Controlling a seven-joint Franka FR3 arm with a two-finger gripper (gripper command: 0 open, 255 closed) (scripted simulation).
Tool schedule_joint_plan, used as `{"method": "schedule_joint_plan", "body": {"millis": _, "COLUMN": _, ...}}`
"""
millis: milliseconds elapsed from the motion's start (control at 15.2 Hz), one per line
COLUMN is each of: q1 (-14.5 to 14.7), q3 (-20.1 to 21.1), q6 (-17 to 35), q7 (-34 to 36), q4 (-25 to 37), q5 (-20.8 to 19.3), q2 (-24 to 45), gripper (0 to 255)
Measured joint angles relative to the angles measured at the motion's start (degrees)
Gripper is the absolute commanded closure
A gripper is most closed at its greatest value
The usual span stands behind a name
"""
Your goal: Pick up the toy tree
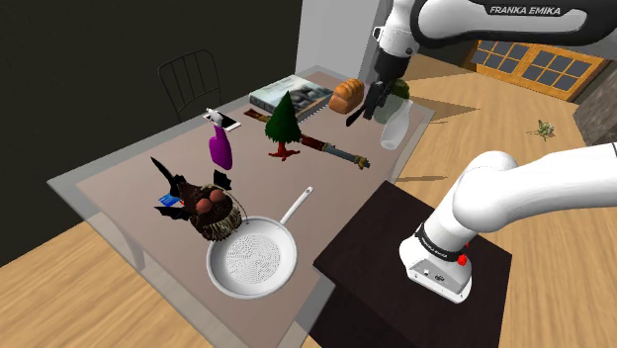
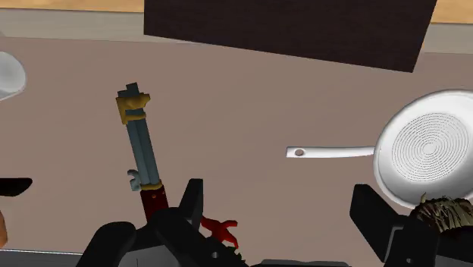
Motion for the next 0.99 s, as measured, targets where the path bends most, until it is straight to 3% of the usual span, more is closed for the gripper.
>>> {"method": "schedule_joint_plan", "body": {"millis": 396, "q1": -0.1, "q3": -1.3, "q6": 22.9, "q7": 1.3, "q4": -7.2, "q5": 0.9, "q2": 5.3, "gripper": 0}}
{"method": "schedule_joint_plan", "body": {"millis": 726, "q1": 0.1, "q3": -3.3, "q6": 42.1, "q7": 0.7, "q4": -9.5, "q5": 2.3, "q2": 13.3, "gripper": 0}}
{"method": "schedule_joint_plan", "body": {"millis": 990, "q1": 2.1, "q3": -4.6, "q6": 56.2, "q7": 0.4, "q4": -8.2, "q5": 5.1, "q2": 21.7, "gripper": 0}}
